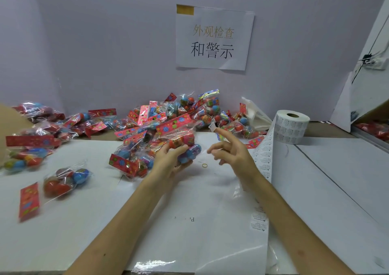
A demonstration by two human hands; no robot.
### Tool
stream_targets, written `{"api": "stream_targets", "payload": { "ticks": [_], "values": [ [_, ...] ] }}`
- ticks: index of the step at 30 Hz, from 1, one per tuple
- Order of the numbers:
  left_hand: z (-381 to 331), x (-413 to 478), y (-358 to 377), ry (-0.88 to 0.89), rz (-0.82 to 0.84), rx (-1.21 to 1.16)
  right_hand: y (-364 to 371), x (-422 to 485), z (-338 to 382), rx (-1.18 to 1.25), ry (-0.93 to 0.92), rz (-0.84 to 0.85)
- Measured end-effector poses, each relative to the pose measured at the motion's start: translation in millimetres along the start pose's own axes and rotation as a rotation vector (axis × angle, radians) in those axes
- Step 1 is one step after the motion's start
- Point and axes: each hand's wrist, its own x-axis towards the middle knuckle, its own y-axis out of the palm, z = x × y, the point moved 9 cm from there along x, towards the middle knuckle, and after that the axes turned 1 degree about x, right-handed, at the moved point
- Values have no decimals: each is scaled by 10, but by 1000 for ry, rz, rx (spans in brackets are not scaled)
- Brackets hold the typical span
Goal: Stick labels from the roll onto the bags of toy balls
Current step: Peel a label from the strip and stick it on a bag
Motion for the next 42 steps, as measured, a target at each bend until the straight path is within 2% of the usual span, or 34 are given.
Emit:
{"api": "stream_targets", "payload": {
  "ticks": [3,6,14,42],
  "values": [
    [-8,-29,16,-32,2,-98,39,2,-71,254,120,70],
    [4,-50,39,-58,13,-139,136,-16,-133,326,205,153],
    [17,-36,58,-65,35,-168,247,-36,-191,293,258,228],
    [-3,-79,89,-64,63,-235,279,-39,-260,245,281,248]
  ]
}}
